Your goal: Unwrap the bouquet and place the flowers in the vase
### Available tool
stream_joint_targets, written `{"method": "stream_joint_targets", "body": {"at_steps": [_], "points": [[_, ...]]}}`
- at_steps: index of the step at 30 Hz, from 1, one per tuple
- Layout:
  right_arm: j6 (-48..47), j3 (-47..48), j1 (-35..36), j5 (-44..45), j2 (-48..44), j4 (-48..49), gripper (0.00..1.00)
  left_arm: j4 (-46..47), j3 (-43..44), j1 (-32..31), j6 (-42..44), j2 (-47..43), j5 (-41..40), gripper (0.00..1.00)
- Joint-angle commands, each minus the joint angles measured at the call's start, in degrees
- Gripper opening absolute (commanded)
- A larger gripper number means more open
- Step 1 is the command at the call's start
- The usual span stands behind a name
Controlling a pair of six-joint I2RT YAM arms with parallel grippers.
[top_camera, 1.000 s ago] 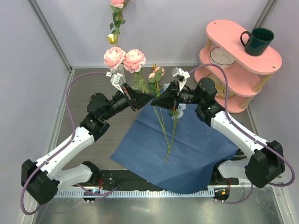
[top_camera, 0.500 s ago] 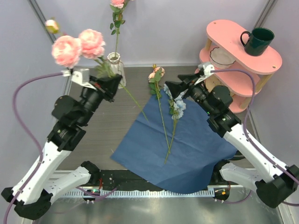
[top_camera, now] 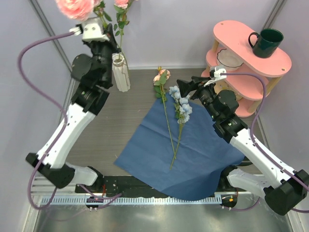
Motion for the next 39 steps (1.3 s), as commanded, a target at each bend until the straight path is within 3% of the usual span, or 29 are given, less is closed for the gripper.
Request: {"method": "stream_joint_targets", "body": {"at_steps": [1,5,13,17,39], "points": [[0.28,-0.04,0.04,0.38,-0.71,3.48,0.80,2.61,10.90,1.81,5.98,7.93,-3.26,0.00],[-0.43,-0.04,0.04,1.61,-0.71,3.04,0.80,1.99,18.73,3.56,9.59,14.28,-3.96,0.00],[-1.66,-0.12,0.04,2.76,-0.45,2.86,0.80,0.23,27.53,8.92,5.99,21.32,-1.95,0.00],[-1.83,-0.21,-0.05,2.93,-0.10,2.95,0.80,0.59,28.58,11.30,2.22,22.64,-0.19,0.00],[-2.63,-0.39,-0.22,3.72,1.22,3.04,0.80,0.23,25.43,13.41,-1.30,29.67,-1.76,0.00]]}}
